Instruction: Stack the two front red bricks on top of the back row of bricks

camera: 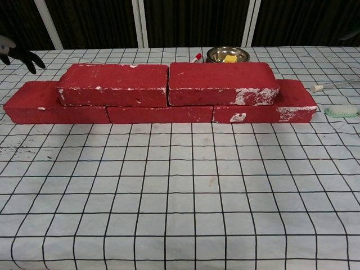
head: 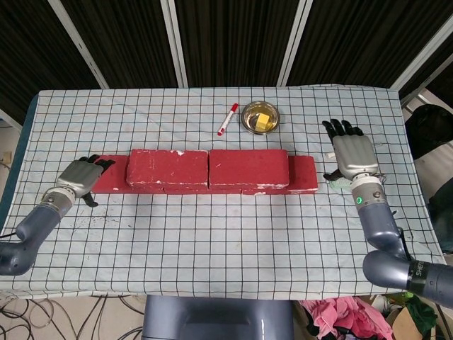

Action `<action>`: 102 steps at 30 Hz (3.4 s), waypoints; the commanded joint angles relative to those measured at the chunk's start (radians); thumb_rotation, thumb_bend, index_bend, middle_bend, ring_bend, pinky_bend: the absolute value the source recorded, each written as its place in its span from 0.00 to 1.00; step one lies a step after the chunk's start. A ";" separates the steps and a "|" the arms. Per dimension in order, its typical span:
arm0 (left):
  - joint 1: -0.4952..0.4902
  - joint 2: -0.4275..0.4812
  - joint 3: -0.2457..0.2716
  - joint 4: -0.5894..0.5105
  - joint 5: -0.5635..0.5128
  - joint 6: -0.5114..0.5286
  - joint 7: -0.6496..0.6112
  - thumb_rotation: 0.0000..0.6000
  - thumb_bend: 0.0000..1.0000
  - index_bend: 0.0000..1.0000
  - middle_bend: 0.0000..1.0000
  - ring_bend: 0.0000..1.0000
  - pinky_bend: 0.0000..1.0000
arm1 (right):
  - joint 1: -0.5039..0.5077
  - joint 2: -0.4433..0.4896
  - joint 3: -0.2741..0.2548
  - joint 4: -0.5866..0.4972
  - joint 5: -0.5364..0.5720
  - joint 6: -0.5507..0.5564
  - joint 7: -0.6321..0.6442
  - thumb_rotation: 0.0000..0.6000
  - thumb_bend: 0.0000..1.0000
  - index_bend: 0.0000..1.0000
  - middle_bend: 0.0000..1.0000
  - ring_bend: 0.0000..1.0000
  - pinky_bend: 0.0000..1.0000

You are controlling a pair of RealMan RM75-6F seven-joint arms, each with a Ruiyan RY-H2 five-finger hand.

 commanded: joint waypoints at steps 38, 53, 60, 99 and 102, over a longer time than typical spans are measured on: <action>-0.037 -0.065 -0.007 0.011 -0.071 -0.065 0.023 1.00 0.10 0.04 0.12 0.02 0.13 | -0.121 0.020 0.055 0.029 -0.036 -0.036 -0.008 1.00 0.00 0.04 0.02 0.00 0.12; -0.060 -0.048 0.023 -0.037 -0.121 -0.033 0.066 1.00 0.10 0.04 0.12 0.02 0.13 | -0.152 0.035 0.074 0.017 -0.055 -0.051 0.002 1.00 0.00 0.04 0.02 0.00 0.12; -0.073 0.030 0.058 -0.136 -0.197 0.051 0.120 1.00 0.10 0.06 0.13 0.02 0.16 | -0.166 0.049 0.082 0.000 -0.070 -0.046 0.007 1.00 0.00 0.04 0.02 0.00 0.12; 0.829 -0.049 0.162 -0.045 0.782 1.091 -0.320 1.00 0.10 0.03 0.10 0.00 0.00 | -0.938 -0.157 -0.222 0.177 -0.995 0.568 0.341 1.00 0.00 0.00 0.04 0.00 0.12; 0.840 -0.047 0.160 -0.045 0.792 1.089 -0.314 1.00 0.10 0.02 0.10 0.00 0.00 | -0.939 -0.165 -0.224 0.181 -1.012 0.561 0.323 1.00 0.00 0.00 0.04 0.00 0.12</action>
